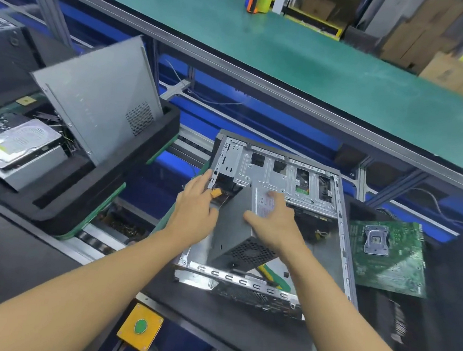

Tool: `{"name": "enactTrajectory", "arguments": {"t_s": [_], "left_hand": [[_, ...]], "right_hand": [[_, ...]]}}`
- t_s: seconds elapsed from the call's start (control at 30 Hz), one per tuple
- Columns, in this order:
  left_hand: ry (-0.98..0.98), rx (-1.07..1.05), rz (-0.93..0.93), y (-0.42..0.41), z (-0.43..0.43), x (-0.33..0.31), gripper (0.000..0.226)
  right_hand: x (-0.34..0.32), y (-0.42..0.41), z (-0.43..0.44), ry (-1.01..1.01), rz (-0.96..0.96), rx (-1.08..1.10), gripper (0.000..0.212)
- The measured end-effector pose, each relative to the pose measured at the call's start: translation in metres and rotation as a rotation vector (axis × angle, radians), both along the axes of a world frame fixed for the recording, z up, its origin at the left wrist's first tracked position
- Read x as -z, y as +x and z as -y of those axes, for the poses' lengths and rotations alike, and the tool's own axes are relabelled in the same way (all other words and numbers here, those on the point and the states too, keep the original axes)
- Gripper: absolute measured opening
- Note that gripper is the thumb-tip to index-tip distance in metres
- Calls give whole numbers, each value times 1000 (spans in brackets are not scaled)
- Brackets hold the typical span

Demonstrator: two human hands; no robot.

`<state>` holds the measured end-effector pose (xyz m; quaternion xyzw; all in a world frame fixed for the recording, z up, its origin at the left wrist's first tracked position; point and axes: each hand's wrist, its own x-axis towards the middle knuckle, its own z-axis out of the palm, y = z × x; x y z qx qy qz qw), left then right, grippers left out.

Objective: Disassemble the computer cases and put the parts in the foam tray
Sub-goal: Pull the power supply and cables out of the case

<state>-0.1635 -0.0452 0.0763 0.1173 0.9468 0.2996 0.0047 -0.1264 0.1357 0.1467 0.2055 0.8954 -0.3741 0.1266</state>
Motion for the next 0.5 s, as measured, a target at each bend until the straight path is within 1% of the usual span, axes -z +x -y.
{"name": "enactTrajectory", "arguments": {"t_s": [0.07, 0.17, 0.23, 0.3, 0.33, 0.4, 0.47, 0.5], "left_hand": [[58, -16, 5, 0, 1, 2, 31], [245, -106, 11, -1, 1, 0, 25], [294, -224, -11, -2, -1, -5, 19], [328, -340, -21, -4, -3, -11, 22], [341, -349, -44, -4, -6, -15, 26], [392, -259, -125, -3, -12, -25, 37], [447, -107, -188, -3, -19, -39, 51], [429, -9, -192, -5, -23, -47, 58]], "right_hand": [[-13, -3, -10, -90, -42, 12, 79], [-37, -3, -32, -278, -74, 89, 65], [-54, 2, -52, -304, -92, 113, 56], [-70, 9, -72, -287, -122, 104, 56], [-79, 13, -82, -300, -143, 103, 59], [-94, 21, -99, -404, -177, 111, 58], [-111, 30, -110, -509, -200, 84, 50], [-119, 34, -114, -540, -210, 63, 47]]}}
